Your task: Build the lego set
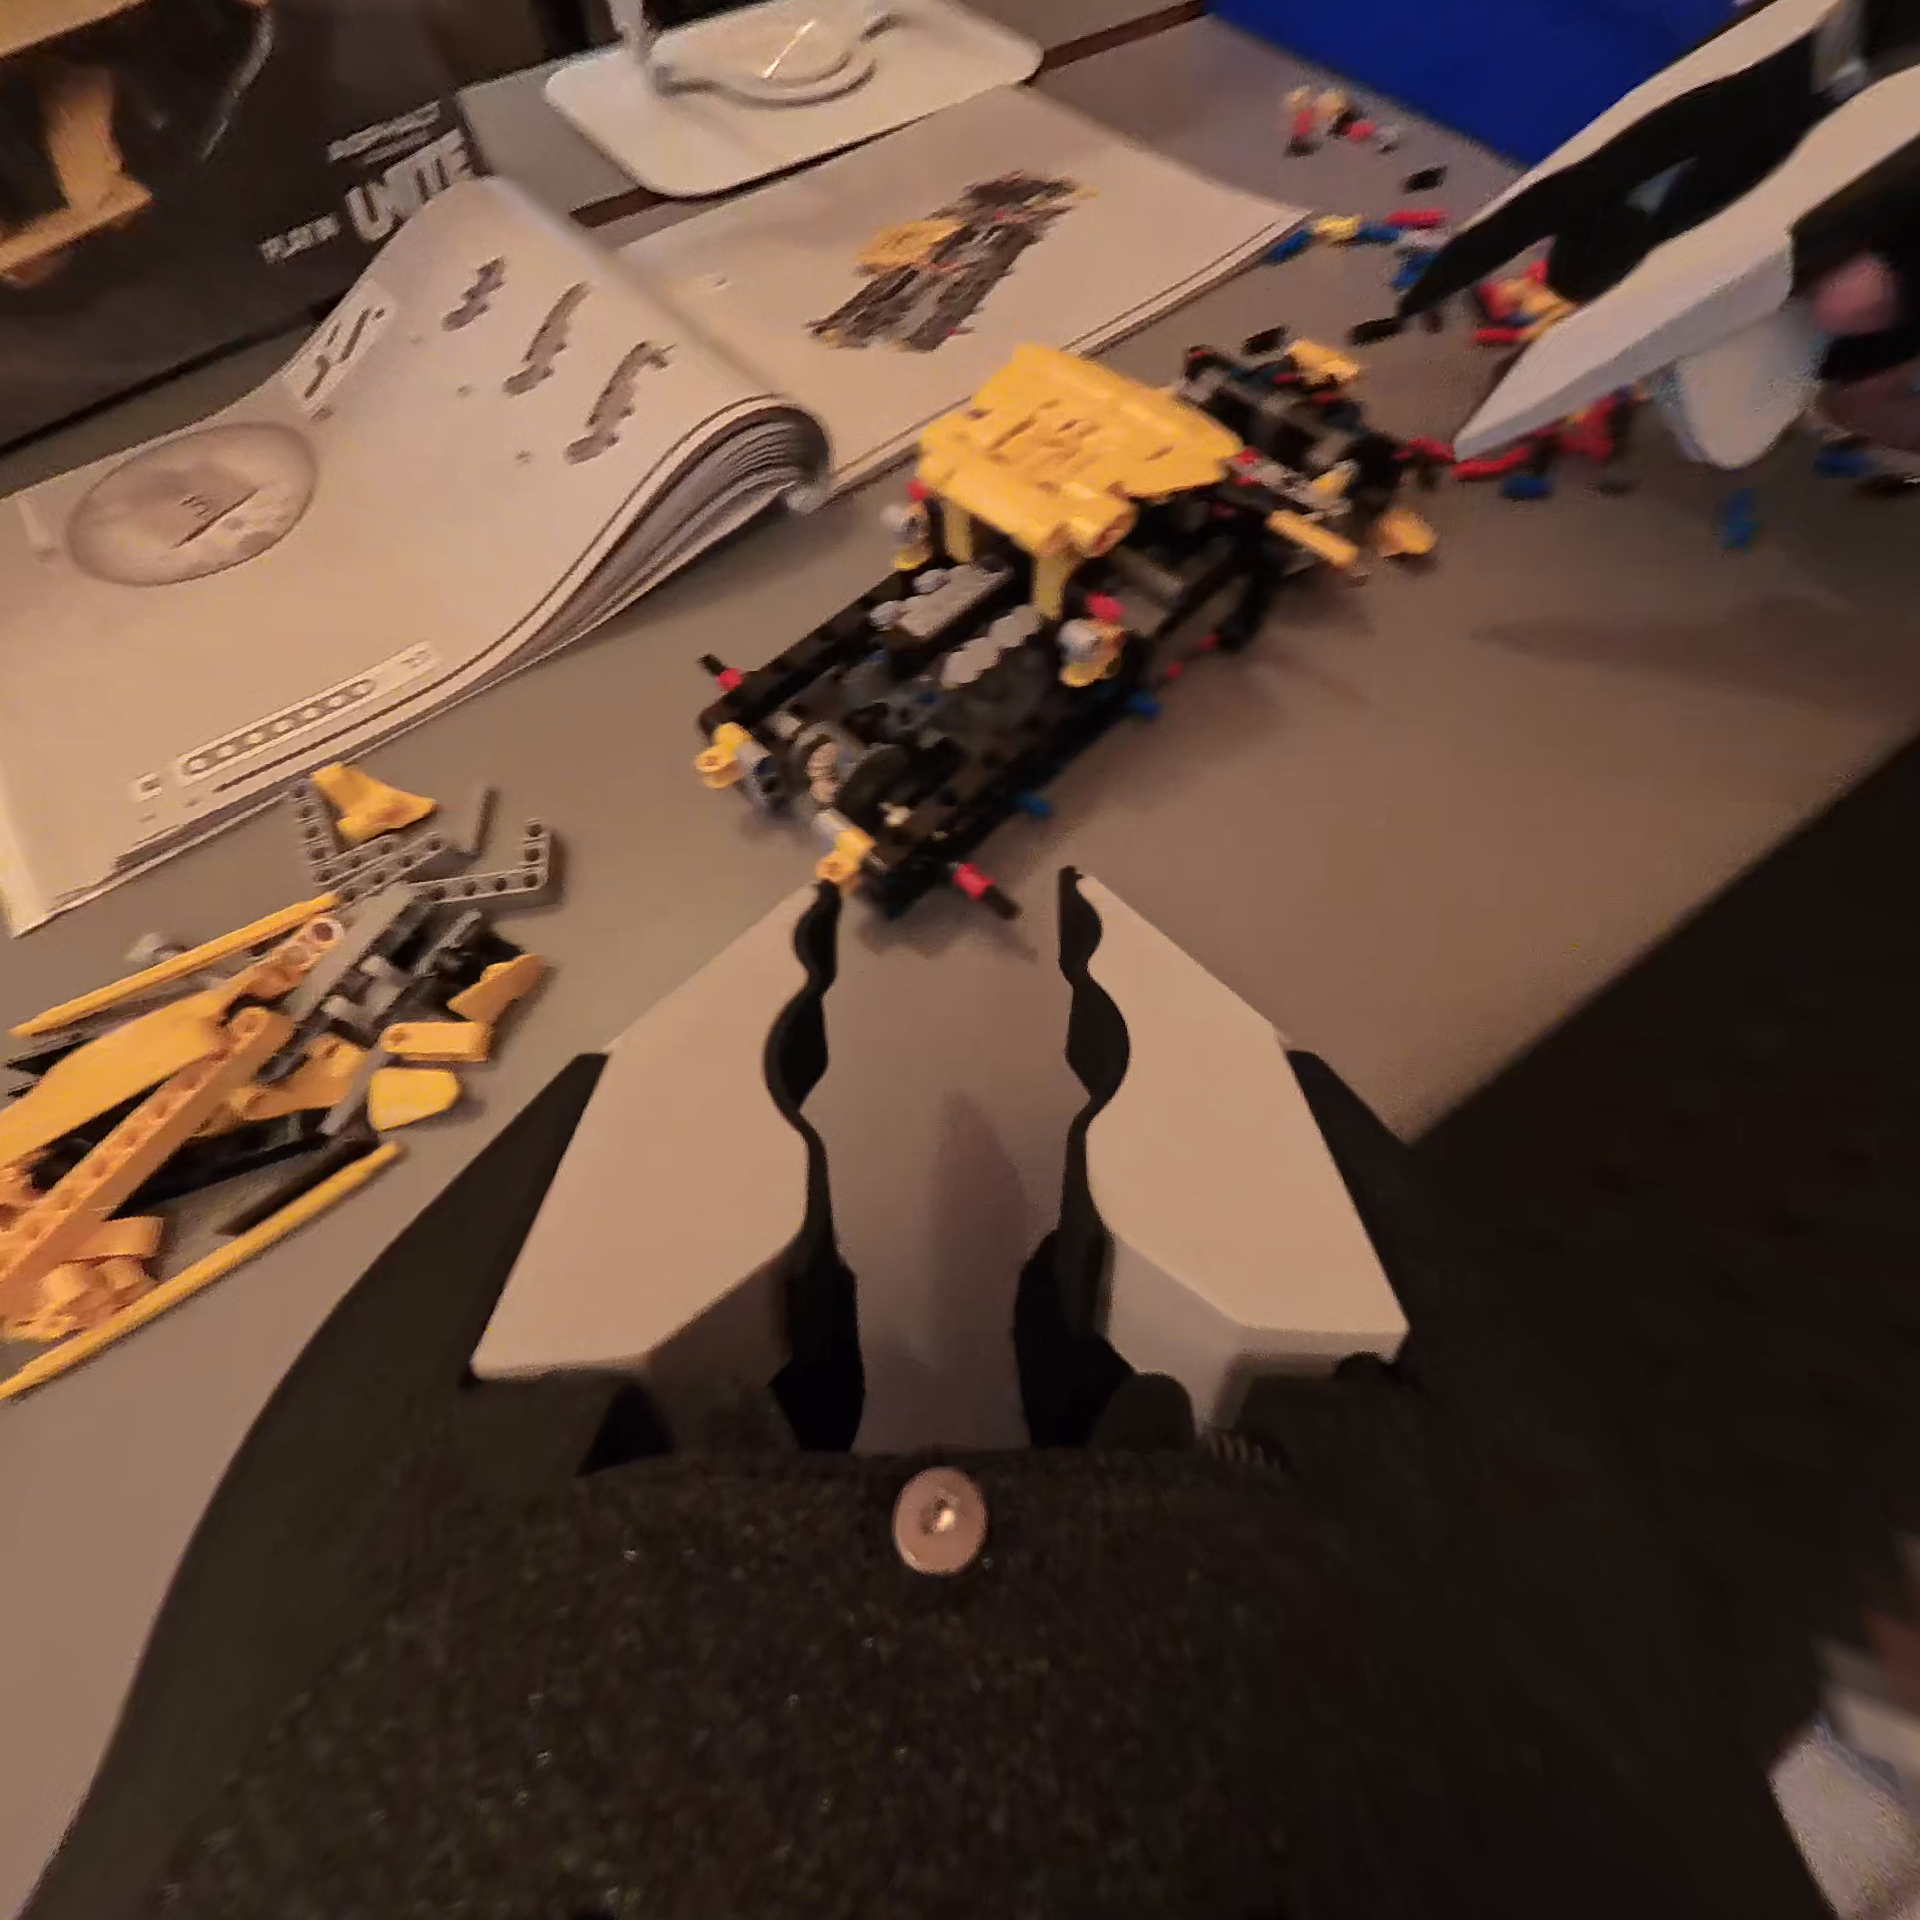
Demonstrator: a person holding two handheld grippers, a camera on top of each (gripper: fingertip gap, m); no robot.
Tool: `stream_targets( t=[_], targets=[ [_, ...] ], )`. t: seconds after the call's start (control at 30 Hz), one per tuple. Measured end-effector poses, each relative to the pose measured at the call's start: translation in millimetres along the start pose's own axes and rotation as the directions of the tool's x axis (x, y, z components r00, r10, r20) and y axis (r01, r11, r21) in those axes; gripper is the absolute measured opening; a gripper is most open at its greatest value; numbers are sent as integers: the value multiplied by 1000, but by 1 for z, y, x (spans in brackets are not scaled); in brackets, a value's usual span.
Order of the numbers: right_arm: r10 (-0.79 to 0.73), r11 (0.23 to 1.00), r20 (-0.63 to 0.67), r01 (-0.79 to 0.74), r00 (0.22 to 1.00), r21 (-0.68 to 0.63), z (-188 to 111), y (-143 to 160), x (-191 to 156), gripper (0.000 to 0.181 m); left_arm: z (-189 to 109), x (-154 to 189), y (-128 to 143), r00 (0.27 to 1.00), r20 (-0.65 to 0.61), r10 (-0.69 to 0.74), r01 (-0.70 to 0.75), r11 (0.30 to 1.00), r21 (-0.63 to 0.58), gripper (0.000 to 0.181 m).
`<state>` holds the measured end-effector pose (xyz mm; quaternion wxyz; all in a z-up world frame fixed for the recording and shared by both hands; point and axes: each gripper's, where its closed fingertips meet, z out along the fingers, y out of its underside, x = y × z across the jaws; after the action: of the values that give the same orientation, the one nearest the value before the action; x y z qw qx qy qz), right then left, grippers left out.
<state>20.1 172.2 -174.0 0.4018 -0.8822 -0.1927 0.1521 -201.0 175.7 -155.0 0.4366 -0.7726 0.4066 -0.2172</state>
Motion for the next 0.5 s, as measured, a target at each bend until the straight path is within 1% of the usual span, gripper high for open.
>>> stream_targets(
  t=[0.03, 0.1, 0.17, 0.23, 0.27, 0.3, 0.4, 0.47, 0.5],
  targets=[
    [-16, 999, -29, 14, 999, -47, 10, 3, 4, 85, 5, -7, 1, 1000, 13, -1, 1, 1000, -23, 52],
    [-42, 994, -39, 38, 998, -104, 25, 5, 3, 79, 15, -11, 8, 1000, 6, 3, -2, 996, -87, 57],
    [-59, 991, -57, 52, 997, -123, 33, 2, 4, 65, 23, -12, 13, 1000, 7, 8, -7, 991, -130, 58],
    [-65, 990, -57, 57, 996, -129, 39, -2, 5, 64, 30, -7, 13, 1000, -9, -5, 4, 991, -133, 57],
    [-61, 989, -57, 53, 997, -141, 42, -2, 6, 59, 33, -3, 12, 1000, -21, -15, 12, 991, -133, 57],
    [-66, 985, -58, 56, 996, -161, 44, 0, 8, 55, 35, -2, 11, 1000, -20, -21, 18, 991, -133, 57],
    [-77, 983, -43, 69, 996, -171, 49, -2, 9, 55, 40, 3, 6, 998, -43, -38, 32, 991, -126, 56],
    [-81, 979, -26, 75, 996, -187, 44, -2, 8, 55, 41, 7, 6, 997, -67, -38, 29, 990, -139, 57],
    [-77, 978, -31, 69, 997, -198, 38, -4, 9, 56, 40, 7, 4, 997, -68, -28, 19, 991, -135, 56]
  ],
)
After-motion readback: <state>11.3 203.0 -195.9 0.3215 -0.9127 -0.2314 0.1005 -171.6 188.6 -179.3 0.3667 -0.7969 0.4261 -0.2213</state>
